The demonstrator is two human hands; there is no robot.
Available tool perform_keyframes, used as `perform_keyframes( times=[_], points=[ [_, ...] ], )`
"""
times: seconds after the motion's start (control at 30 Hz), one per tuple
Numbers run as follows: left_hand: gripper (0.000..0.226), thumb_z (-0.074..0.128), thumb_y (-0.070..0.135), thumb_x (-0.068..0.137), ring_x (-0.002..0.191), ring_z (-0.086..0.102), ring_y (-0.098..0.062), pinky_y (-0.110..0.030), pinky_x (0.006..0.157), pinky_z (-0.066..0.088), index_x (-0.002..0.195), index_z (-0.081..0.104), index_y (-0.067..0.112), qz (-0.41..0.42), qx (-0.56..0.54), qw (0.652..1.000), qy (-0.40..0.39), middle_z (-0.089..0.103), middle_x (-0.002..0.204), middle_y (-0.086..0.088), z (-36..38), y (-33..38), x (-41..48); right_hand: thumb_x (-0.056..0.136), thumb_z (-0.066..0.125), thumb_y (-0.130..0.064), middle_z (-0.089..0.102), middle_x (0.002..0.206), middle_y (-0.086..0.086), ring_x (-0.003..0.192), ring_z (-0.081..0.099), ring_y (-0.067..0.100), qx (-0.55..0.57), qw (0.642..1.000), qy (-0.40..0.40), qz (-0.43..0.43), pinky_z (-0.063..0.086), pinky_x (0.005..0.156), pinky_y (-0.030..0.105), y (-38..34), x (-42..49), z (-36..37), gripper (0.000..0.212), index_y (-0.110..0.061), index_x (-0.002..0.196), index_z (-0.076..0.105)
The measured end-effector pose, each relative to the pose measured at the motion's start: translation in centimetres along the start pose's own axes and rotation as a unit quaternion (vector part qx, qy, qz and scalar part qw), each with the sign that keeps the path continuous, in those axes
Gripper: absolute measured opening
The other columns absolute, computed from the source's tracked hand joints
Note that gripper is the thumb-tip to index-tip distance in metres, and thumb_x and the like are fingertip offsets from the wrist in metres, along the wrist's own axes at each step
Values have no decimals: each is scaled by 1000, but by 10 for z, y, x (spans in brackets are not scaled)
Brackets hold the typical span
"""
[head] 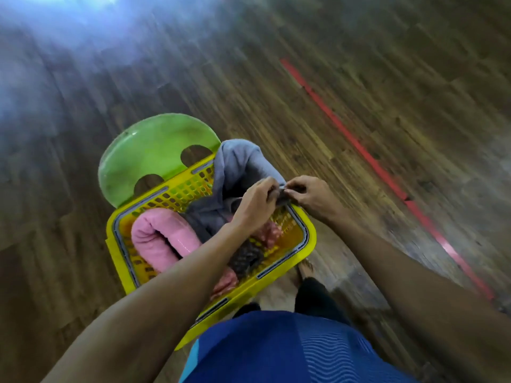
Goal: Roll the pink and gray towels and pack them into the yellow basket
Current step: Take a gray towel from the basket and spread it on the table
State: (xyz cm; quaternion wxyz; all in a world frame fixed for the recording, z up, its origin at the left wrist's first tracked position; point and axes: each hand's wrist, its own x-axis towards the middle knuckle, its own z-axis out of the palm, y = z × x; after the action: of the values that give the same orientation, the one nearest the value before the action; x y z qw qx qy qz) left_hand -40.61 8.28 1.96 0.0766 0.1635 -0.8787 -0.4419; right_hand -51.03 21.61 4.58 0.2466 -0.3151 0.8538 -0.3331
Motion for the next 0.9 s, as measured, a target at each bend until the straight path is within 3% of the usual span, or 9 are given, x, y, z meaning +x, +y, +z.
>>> perform_keyframes(
  times=[0.07,0.23,0.37,0.5,0.57,0.63,0.7,0.8,0.9],
  points=[
    [16,53,13,92,69,50,-12,-36,66,45,78,50,19,-12,-4,1000,19,52,75,8,-1,7,3,86,68,-20,70,89,3,84,64,18,28,999,0,-29,51,80,37,-6,6,-12,10,-13,92,74],
    [12,55,20,93,76,55,-17,-33,68,43,85,59,12,-62,0,995,75,55,81,3,16,18,6,87,67,-17,68,88,3,82,61,13,15,993,-44,-106,48,75,28,-15,23,-38,7,-12,88,72],
    [22,53,16,95,67,47,-11,-31,64,34,74,50,18,-162,-24,973,163,47,67,10,35,16,-6,88,66,-21,67,88,2,81,61,11,10,986,-80,-146,46,68,17,-14,35,-57,7,-15,89,70],
    [20,49,21,96,66,53,-11,-34,62,44,77,56,19,-211,-63,947,236,55,70,8,39,31,-5,88,65,-25,68,85,-3,79,62,7,16,986,-89,-142,46,65,14,-4,43,-71,10,-16,91,69],
    [19,49,16,96,65,53,-13,-33,61,42,78,56,14,-195,-57,947,248,57,69,5,30,47,9,86,67,-27,67,82,-4,76,61,5,14,982,-121,-145,48,64,20,2,45,-76,11,-17,90,69],
    [21,50,9,94,64,47,-8,-23,60,36,74,53,11,-155,-40,957,242,54,67,4,15,67,27,87,66,-24,62,69,-5,64,54,3,29,979,-143,-141,43,59,27,8,44,-79,11,-19,77,67],
    [20,52,5,93,66,44,-4,-13,60,34,73,52,10,-110,-7,969,221,52,67,4,1,83,41,90,61,-19,59,64,-8,62,52,1,60,982,-115,-137,40,59,26,10,45,-85,18,-22,72,64],
    [15,56,10,92,67,48,-9,-18,61,36,78,57,5,-57,39,982,174,59,70,-2,-11,87,46,86,58,-13,68,76,-6,76,62,9,97,983,-60,-144,47,68,29,5,51,-103,14,-20,82,69],
    [20,54,11,95,65,44,-3,-20,60,31,76,52,11,-44,75,984,157,52,69,7,-13,75,35,86,57,-12,66,72,-11,72,59,1,93,982,-31,-162,45,66,22,-6,51,-122,16,-21,81,70]
  ],
)
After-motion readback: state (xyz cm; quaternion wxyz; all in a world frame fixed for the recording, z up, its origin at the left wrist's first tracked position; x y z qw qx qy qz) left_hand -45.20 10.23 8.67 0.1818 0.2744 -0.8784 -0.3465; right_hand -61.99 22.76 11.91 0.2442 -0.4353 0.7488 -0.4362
